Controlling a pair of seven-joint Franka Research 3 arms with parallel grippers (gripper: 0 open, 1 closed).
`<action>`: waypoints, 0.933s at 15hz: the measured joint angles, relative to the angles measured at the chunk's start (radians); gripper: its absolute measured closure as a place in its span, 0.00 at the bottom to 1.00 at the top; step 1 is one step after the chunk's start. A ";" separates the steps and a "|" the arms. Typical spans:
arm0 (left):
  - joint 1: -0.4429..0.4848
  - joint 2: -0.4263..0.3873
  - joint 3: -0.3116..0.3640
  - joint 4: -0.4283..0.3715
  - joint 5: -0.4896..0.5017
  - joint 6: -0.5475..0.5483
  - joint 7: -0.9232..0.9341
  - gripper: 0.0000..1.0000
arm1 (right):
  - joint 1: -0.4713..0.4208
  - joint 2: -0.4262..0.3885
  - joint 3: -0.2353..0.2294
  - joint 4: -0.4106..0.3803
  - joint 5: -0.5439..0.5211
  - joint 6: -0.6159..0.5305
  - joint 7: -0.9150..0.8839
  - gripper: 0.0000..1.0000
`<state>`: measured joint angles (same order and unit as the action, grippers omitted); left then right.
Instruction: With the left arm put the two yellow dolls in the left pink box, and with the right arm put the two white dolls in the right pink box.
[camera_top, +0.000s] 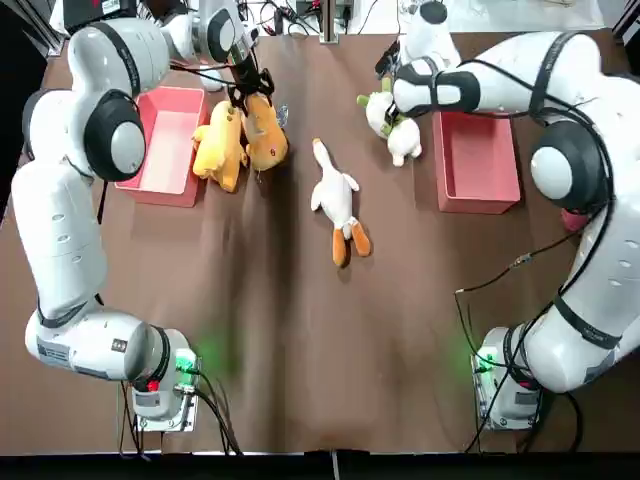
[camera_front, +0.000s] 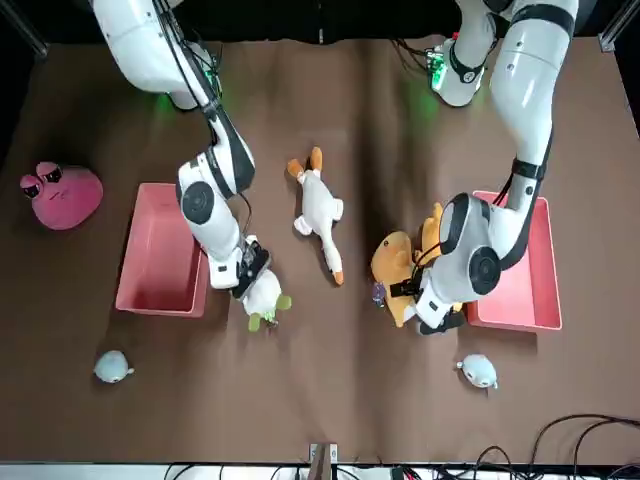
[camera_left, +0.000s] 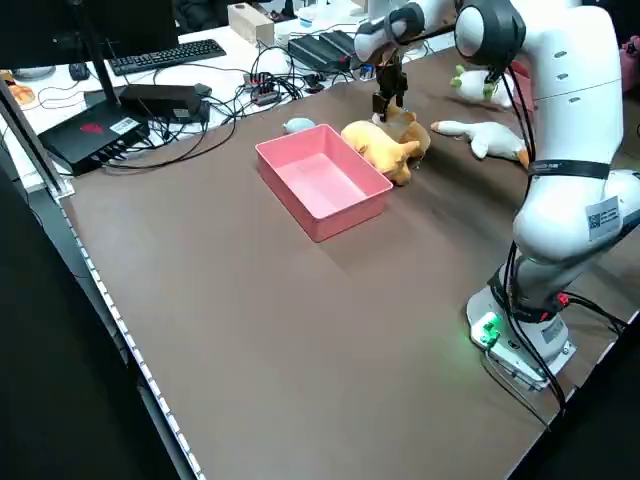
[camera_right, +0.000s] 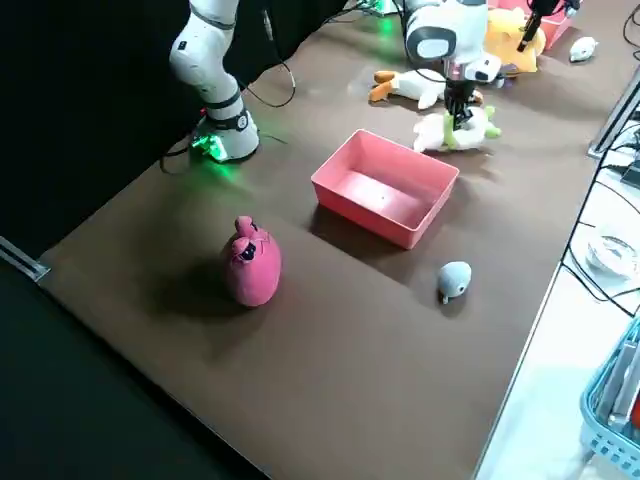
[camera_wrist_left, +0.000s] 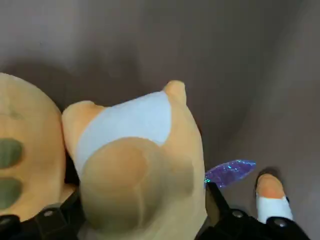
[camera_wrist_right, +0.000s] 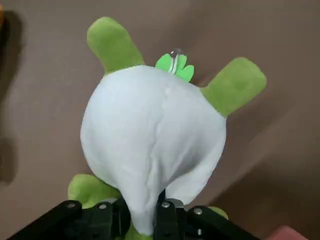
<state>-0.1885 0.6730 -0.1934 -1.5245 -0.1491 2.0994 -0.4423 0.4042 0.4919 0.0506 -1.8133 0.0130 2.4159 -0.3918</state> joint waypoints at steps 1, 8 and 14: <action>-0.002 0.005 0.000 0.000 0.000 0.000 0.000 0.03 | -0.007 -0.030 -0.003 0.001 0.000 -0.029 -0.005 0.86; -0.015 0.012 0.001 0.004 0.001 0.000 0.000 0.56 | -0.140 -0.265 -0.007 -0.099 0.002 -0.170 -0.218 0.90; -0.023 0.008 0.003 0.010 0.042 0.010 0.000 0.87 | -0.340 -0.371 -0.010 -0.267 0.003 -0.205 -0.505 0.90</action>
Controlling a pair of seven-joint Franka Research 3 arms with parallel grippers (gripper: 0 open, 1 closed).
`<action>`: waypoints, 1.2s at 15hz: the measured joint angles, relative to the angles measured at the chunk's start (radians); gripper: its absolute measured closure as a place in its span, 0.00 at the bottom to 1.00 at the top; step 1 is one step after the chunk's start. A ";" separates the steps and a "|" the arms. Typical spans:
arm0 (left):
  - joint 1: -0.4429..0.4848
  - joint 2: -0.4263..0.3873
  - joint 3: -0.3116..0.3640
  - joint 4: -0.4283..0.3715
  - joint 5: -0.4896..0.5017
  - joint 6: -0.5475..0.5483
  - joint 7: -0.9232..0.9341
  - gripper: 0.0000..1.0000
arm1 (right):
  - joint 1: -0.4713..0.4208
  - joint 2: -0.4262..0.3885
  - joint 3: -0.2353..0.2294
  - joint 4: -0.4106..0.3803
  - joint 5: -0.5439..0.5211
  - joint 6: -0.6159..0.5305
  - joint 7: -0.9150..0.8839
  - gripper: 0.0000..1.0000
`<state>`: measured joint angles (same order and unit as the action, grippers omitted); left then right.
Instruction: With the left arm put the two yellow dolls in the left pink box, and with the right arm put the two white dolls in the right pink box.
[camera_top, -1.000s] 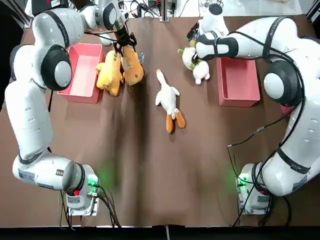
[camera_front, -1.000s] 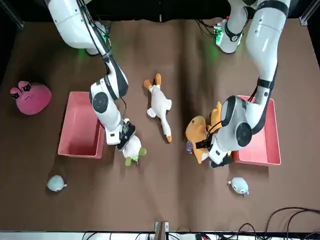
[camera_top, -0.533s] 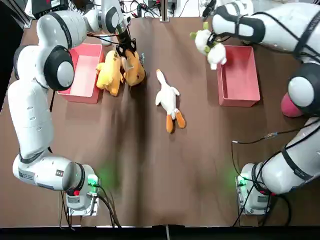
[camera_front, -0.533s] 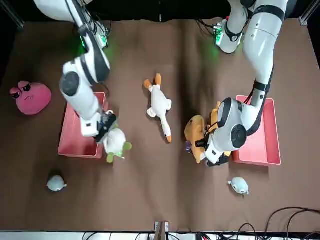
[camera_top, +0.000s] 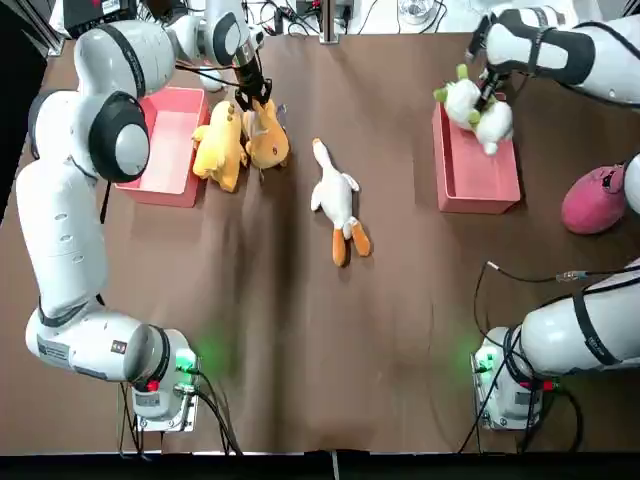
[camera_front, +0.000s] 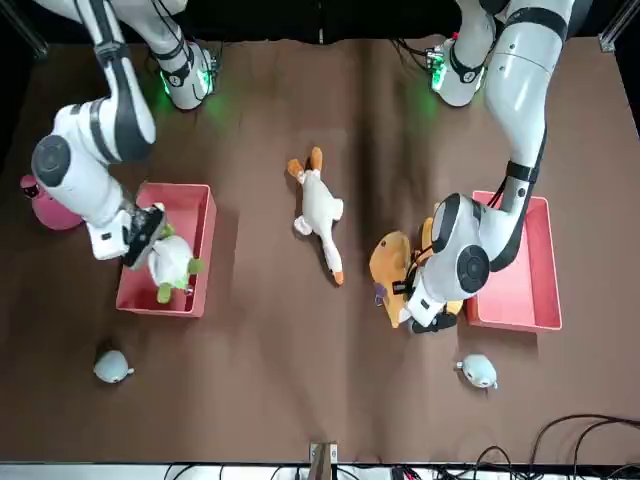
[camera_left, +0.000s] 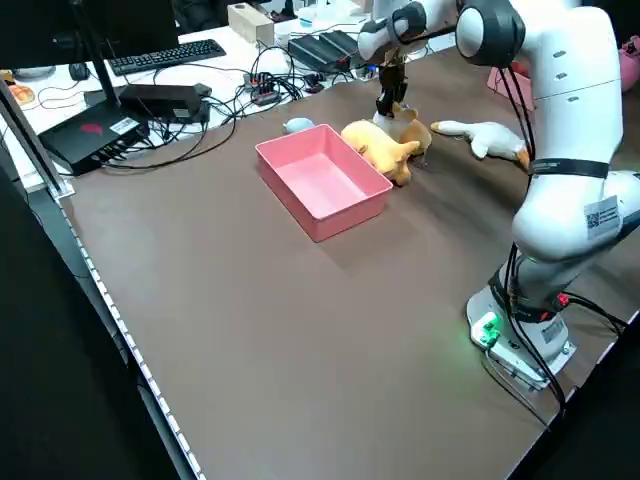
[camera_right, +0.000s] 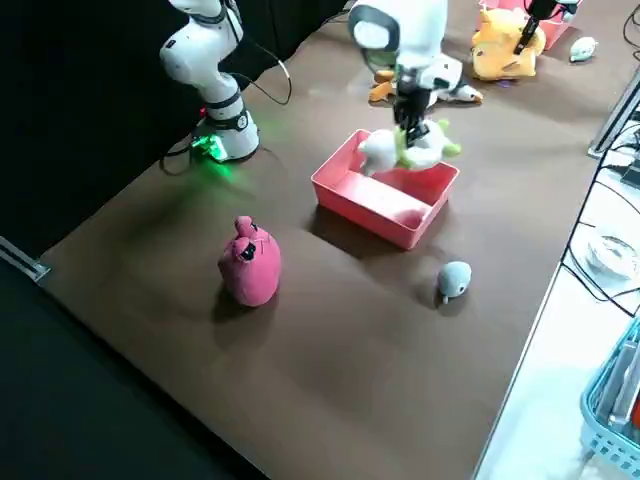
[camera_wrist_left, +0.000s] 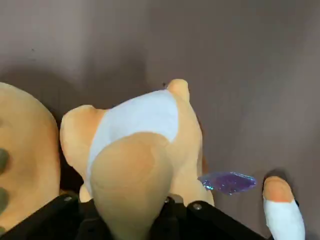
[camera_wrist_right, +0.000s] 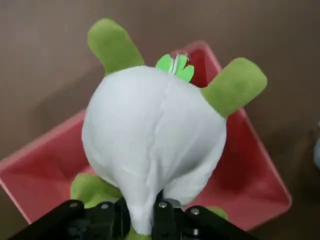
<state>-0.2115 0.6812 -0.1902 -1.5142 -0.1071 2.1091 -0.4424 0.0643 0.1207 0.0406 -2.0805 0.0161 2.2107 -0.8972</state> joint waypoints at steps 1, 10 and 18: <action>0.005 -0.003 0.001 0.003 0.000 0.000 0.000 0.87 | -0.061 -0.002 0.000 -0.034 0.000 0.005 -0.079 0.90; 0.063 -0.195 0.000 0.018 0.000 -0.308 -0.034 0.92 | -0.049 -0.002 0.017 -0.126 0.046 0.011 -0.224 0.90; 0.287 -0.306 0.009 0.012 0.018 -0.539 0.299 0.92 | -0.031 -0.008 0.010 -0.216 0.046 0.071 -0.291 0.83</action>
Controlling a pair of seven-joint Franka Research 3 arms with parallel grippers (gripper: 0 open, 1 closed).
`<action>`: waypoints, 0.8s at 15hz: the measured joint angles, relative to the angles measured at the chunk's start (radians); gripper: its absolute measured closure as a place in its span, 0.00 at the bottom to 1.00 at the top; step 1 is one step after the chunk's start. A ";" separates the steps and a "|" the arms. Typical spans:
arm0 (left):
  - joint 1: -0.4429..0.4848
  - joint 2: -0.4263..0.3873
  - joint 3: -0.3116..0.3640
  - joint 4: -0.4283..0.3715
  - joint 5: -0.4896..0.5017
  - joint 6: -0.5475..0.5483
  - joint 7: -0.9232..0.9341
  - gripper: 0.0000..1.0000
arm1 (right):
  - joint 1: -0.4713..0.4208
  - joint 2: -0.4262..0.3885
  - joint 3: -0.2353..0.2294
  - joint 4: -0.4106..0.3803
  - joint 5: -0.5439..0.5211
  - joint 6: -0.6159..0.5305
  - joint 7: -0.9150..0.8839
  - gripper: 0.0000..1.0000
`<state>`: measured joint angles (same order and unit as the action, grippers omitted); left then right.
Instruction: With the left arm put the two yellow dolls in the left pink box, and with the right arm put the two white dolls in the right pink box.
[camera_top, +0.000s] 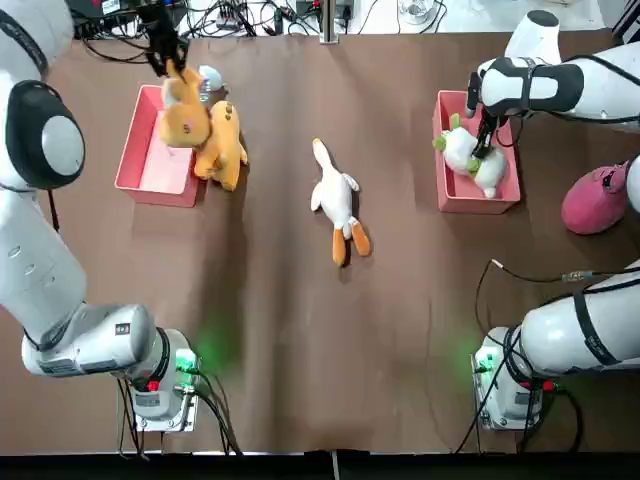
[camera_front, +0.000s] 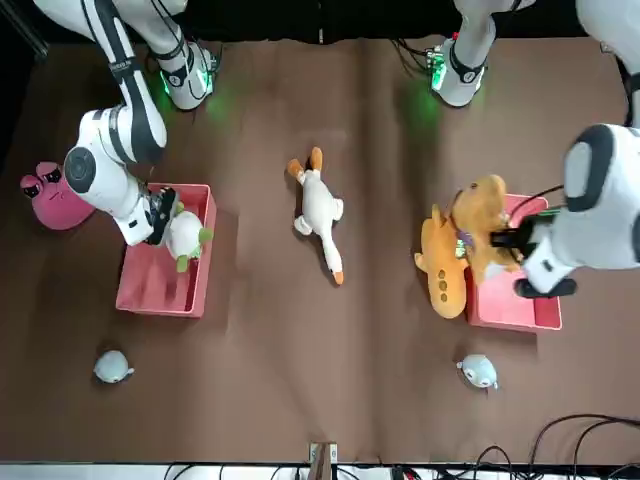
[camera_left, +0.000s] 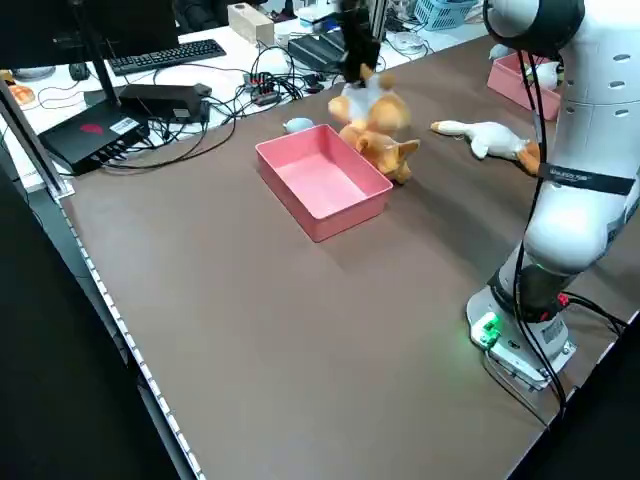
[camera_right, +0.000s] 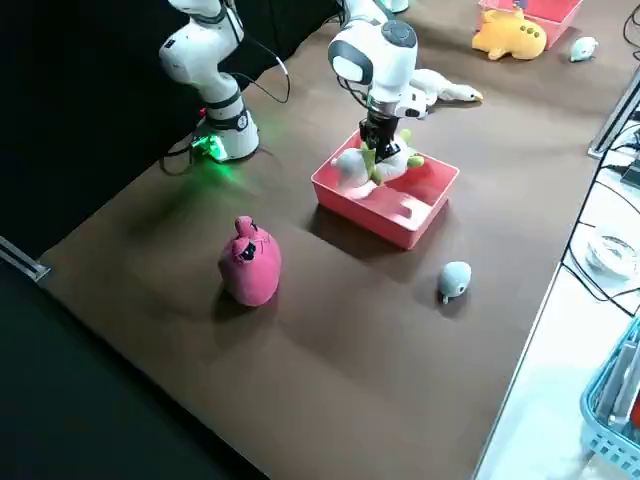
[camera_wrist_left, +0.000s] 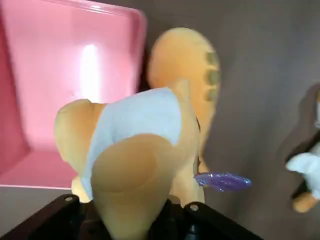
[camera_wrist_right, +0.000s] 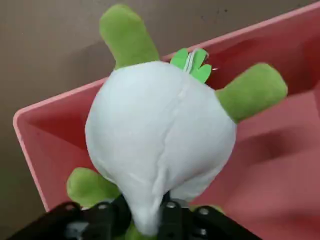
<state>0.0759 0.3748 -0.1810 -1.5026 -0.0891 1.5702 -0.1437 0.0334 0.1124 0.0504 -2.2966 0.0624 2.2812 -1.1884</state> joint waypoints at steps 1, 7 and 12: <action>0.030 0.000 0.000 -0.004 0.024 -0.001 0.049 0.92 | -0.002 -0.003 -0.001 -0.002 0.000 0.000 -0.001 0.75; 0.107 0.017 0.001 -0.024 0.156 -0.002 0.246 0.92 | -0.018 -0.032 -0.002 0.016 0.000 -0.079 -0.004 0.09; 0.117 0.079 0.001 -0.025 0.292 -0.001 0.346 0.92 | 0.005 -0.078 0.006 0.119 0.009 -0.240 0.065 0.00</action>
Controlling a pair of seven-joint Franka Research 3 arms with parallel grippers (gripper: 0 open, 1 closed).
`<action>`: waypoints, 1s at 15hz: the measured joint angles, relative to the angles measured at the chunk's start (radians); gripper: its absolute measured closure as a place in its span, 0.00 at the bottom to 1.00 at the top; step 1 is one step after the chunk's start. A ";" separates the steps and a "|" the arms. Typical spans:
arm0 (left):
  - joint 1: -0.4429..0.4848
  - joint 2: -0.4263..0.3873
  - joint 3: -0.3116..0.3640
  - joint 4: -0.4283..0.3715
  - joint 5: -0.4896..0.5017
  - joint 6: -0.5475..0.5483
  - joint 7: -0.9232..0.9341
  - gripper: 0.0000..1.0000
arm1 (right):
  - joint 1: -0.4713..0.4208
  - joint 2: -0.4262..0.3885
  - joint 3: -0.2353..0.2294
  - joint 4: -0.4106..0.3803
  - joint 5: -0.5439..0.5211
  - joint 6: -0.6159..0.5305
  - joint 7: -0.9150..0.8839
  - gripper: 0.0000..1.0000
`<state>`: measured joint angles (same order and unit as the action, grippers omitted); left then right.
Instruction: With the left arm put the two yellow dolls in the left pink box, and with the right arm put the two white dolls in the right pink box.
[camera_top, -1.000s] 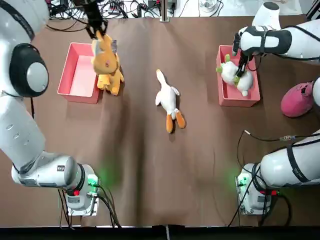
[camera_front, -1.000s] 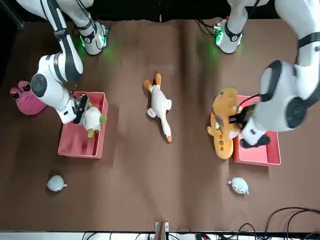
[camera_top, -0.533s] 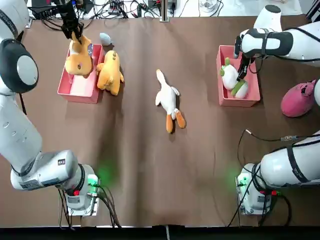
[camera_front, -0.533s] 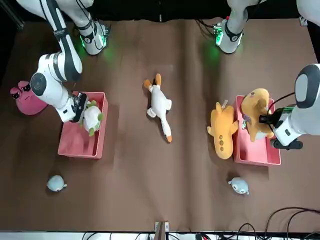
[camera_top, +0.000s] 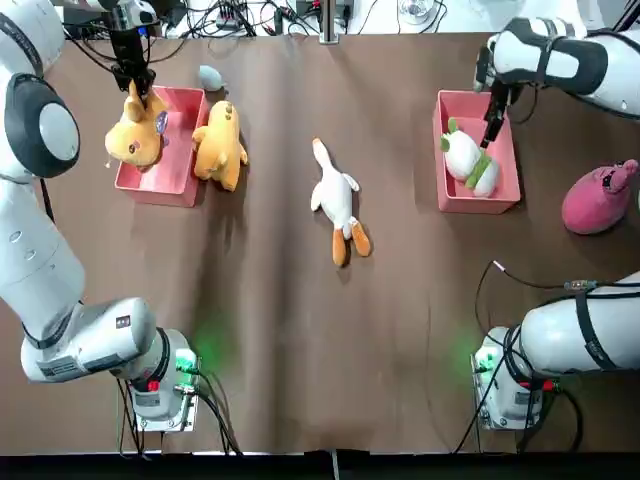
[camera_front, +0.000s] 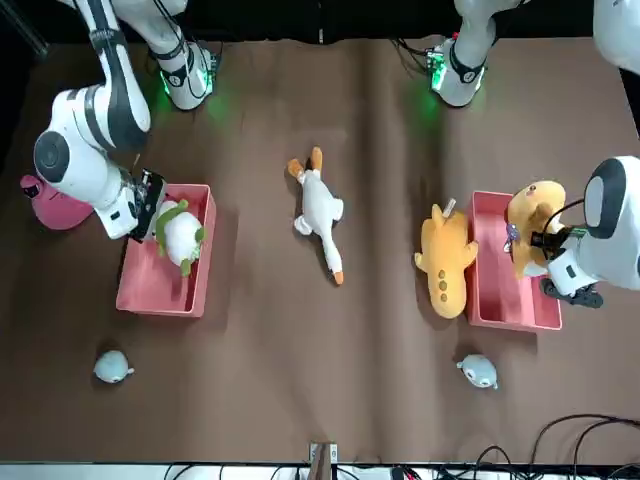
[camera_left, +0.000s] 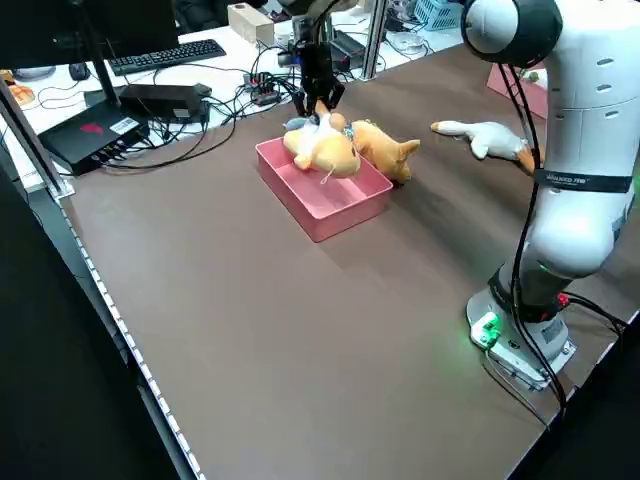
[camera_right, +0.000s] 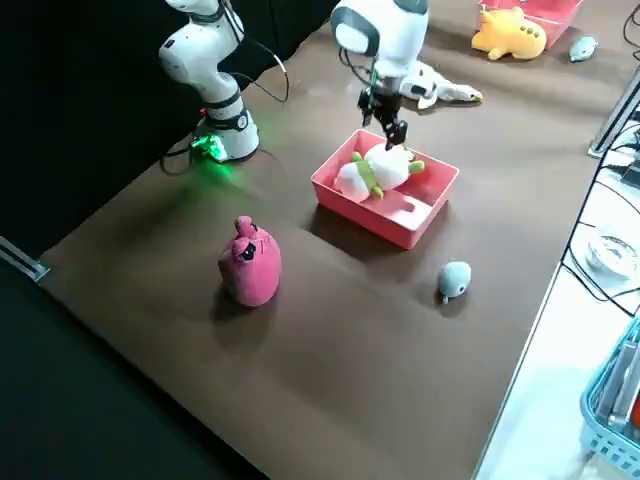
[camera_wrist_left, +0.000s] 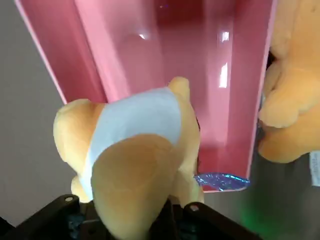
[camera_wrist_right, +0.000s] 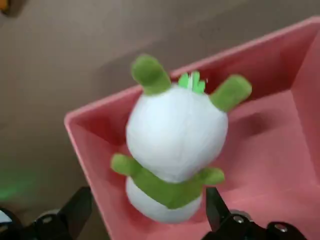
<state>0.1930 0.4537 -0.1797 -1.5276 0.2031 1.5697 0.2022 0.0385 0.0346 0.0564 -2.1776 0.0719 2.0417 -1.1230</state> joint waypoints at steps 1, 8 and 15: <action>0.002 0.011 0.000 0.000 0.007 0.002 0.019 0.92 | 0.029 -0.003 0.003 0.021 0.002 -0.024 0.056 0.00; 0.026 0.120 0.000 -0.001 0.044 0.098 0.122 0.92 | 0.394 0.004 0.018 0.041 0.005 0.053 0.682 0.00; 0.028 0.170 -0.005 -0.001 0.043 0.136 0.116 0.71 | 0.713 0.200 0.018 0.070 0.004 0.368 1.383 0.00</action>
<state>0.2205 0.6235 -0.1846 -1.5287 0.2465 1.7060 0.3182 0.7515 0.2351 0.0741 -2.1077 0.0764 2.4101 0.2596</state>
